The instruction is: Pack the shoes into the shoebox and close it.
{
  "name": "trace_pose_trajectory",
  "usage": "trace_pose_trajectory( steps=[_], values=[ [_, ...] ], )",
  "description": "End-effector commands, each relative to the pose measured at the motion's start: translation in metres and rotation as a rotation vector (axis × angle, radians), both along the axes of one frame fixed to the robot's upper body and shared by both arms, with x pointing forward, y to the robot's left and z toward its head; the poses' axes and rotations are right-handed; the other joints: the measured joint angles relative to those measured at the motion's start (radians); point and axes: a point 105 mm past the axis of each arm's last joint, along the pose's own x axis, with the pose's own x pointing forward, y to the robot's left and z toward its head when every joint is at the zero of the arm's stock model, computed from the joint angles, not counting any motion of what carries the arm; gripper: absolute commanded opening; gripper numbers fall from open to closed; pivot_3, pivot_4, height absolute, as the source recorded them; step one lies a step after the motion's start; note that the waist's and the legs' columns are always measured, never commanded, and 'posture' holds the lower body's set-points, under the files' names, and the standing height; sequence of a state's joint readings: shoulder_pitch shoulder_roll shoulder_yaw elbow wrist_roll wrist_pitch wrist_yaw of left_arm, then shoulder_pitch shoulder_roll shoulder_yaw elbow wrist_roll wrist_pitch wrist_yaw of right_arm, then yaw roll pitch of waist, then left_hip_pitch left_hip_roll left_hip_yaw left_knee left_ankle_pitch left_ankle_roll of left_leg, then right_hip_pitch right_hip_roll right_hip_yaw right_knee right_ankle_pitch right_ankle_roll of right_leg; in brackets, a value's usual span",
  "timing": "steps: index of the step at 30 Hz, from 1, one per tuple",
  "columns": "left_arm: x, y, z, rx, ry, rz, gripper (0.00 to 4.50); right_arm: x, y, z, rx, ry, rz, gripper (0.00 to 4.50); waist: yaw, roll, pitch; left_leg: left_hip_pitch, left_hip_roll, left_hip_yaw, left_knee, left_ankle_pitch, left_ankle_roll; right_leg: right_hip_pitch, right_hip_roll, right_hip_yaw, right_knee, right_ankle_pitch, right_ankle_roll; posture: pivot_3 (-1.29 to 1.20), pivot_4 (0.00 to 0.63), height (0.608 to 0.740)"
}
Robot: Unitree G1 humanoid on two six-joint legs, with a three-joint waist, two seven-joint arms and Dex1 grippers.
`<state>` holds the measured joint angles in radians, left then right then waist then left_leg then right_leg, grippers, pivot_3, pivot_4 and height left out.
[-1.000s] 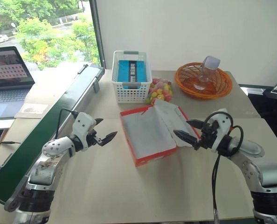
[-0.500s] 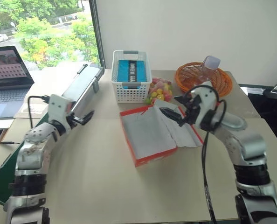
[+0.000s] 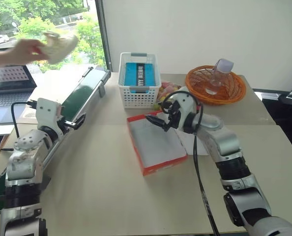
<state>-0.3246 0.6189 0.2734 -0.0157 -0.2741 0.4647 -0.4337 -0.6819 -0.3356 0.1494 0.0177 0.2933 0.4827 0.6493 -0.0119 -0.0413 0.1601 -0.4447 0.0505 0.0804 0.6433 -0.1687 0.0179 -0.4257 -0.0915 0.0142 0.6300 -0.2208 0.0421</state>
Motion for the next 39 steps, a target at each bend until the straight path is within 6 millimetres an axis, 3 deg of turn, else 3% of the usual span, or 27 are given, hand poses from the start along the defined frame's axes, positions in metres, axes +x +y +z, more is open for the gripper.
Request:
trace_pose_trajectory(
  steps=[1,5,10,15,20,27,35,39],
  values=[
    [0.0,-0.005,0.008,0.057,-0.049,0.033,4.5,-0.01,-0.003,0.025,0.048,-0.119,-0.003,4.48,0.001,0.0,0.0,0.0,0.0,0.0,0.0,0.0,0.0,0.0,0.0,0.0,0.0,0.0,0.0,0.0,0.15,0.74],
    [0.003,-0.004,0.011,-0.044,-0.038,0.051,4.5,-0.016,-0.009,0.025,0.046,-0.115,-0.011,4.48,0.0,0.0,0.0,0.0,0.0,0.0,0.0,0.0,0.0,0.0,0.0,0.0,0.0,0.0,0.0,0.0,0.15,0.74],
    [0.002,-0.016,0.021,-0.08,-0.059,-0.021,4.5,-0.017,-0.014,0.025,0.048,-0.095,-0.019,4.48,-0.001,0.0,0.0,0.0,0.0,0.0,0.0,0.0,-0.001,0.0,0.0,0.0,0.0,0.0,0.0,0.0,0.15,0.74],
    [0.003,-0.011,0.029,-0.082,-0.068,-0.02,4.5,-0.022,-0.019,0.021,0.035,-0.043,-0.005,4.48,-0.002,0.0,0.0,0.001,0.0,0.0,0.0,0.0,-0.001,0.0,0.0,0.0,0.0,0.0,-0.001,0.0,0.15,0.74],
    [0.008,0.02,0.032,-0.047,-0.05,0.083,4.5,-0.032,-0.019,0.024,0.045,-0.002,0.062,4.48,-0.002,0.0,0.0,0.001,0.0,0.0,0.0,0.0,-0.001,0.0,0.0,0.0,0.0,0.0,-0.001,0.0,0.15,0.74],
    [0.009,0.041,0.041,-0.013,-0.064,0.13,4.5,-0.037,-0.008,0.029,0.022,-0.027,0.074,4.48,-0.002,0.0,0.0,0.001,0.0,0.001,0.0,0.0,-0.001,0.0,0.0,0.0,0.0,0.0,0.0,0.0,0.15,0.74],
    [0.003,0.081,0.035,0.002,-0.019,0.231,4.5,-0.034,-0.008,0.029,0.016,-0.029,0.065,4.48,-0.002,0.0,0.0,0.001,0.001,0.001,0.0,0.0,-0.001,0.0,0.0,0.0,0.0,0.0,-0.001,0.0,0.15,0.74],
    [0.007,0.087,0.036,-0.023,-0.02,0.252,4.5,-0.034,-0.008,0.028,0.016,-0.029,0.064,4.48,0.001,0.0,0.0,0.001,0.001,0.001,0.0,0.0,-0.001,0.0,0.0,-0.001,0.0,0.0,-0.001,0.0,0.15,0.74]
  ],
)
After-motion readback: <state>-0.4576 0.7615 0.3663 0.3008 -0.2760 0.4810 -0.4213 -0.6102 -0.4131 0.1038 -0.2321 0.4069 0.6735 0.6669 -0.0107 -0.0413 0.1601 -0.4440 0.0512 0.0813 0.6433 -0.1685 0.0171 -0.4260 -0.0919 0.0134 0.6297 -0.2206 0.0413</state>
